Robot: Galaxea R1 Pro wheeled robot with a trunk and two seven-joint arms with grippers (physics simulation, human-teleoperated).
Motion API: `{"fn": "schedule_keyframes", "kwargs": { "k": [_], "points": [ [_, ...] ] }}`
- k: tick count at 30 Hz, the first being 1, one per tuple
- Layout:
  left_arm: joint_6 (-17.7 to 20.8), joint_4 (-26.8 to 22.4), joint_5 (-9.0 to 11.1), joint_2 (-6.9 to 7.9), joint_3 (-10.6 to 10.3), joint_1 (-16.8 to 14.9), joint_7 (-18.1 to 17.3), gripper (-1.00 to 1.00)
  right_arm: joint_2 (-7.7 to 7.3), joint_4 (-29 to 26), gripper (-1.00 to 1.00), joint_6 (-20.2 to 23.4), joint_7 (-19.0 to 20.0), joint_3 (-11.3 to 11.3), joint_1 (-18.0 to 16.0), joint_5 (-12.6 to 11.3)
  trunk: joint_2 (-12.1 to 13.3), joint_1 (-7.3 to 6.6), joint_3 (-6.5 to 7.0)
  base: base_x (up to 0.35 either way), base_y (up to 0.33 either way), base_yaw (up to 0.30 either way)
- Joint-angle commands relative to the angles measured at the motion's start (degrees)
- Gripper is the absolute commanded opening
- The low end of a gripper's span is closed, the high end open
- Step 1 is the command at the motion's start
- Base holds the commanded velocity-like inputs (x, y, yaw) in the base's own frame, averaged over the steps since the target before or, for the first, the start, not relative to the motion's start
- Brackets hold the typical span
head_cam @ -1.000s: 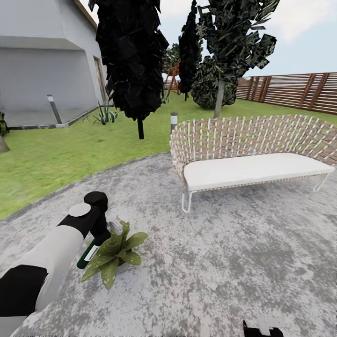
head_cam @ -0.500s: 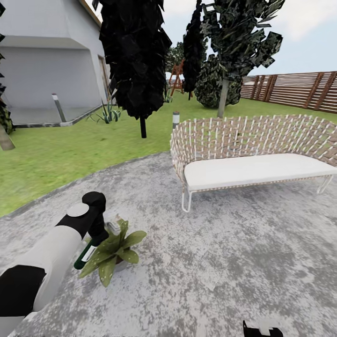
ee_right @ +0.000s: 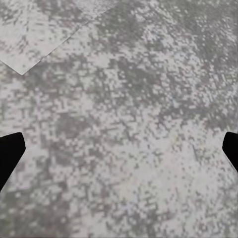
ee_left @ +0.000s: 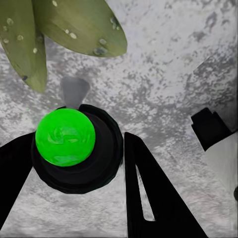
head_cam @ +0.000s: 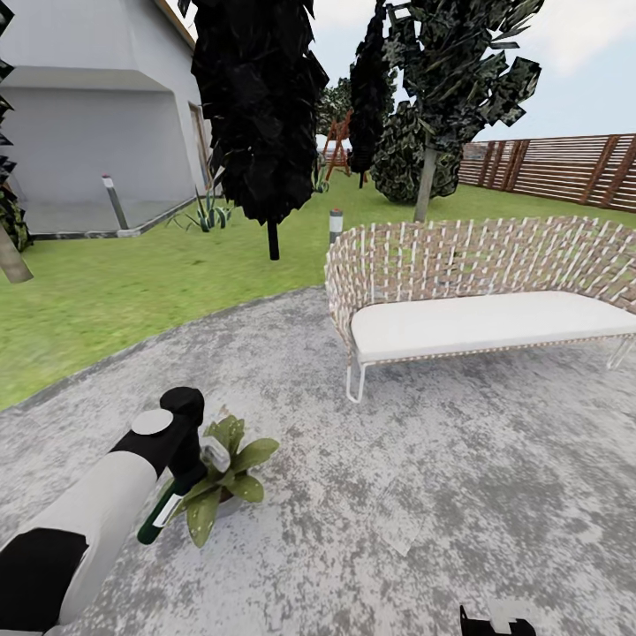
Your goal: Pick up the pesticide atomizer in the garden and spray insectifuge to fully cover both potted plants in the garden.
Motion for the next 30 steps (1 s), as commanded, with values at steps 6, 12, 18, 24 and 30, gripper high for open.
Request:
{"fn": "schedule_keyframes", "kwargs": {
  "k": [6, 12, 18, 24, 30],
  "points": [
    [3.95, -0.7, -0.44, 0.05, -0.37, -0.16, -0.55, -1.0, 0.01, 0.05, 1.0, -0.17, -0.21, -0.37, -0.04, 0.61, -0.02, -0.01, -0.05, 0.002, 0.0, 0.0],
    [5.3, -1.03, -0.45, -0.02, -0.19, -0.44, -0.55, -1.0, 0.01, 0.08, 1.0, -0.17, -0.21, -0.33, -0.04, 0.61, -0.02, -0.01, -0.05, 0.0, 0.0, 0.0],
    [5.39, -1.03, 0.09, -1.16, 0.14, -0.55, -0.55, -1.0, 0.01, 0.08, 1.0, -0.17, -0.19, -0.32, -0.03, 0.61, -0.02, -0.01, -0.05, 0.147, -0.097, 0.0],
    [5.22, -1.03, 0.01, -1.41, -0.07, -0.67, -0.55, -1.0, 0.01, 0.09, 1.0, -0.17, -0.18, -0.3, -0.04, 0.61, -0.02, -0.01, -0.05, 0.008, -0.005, 0.0],
    [5.19, -0.91, -0.19, -2.33, -0.18, -0.9, -0.55, -1.0, 0.01, 0.06, 1.0, -0.17, -0.17, -0.3, -0.04, 0.61, -0.02, -0.01, -0.05, 0.091, 0.0, 0.0]
  ]
}}
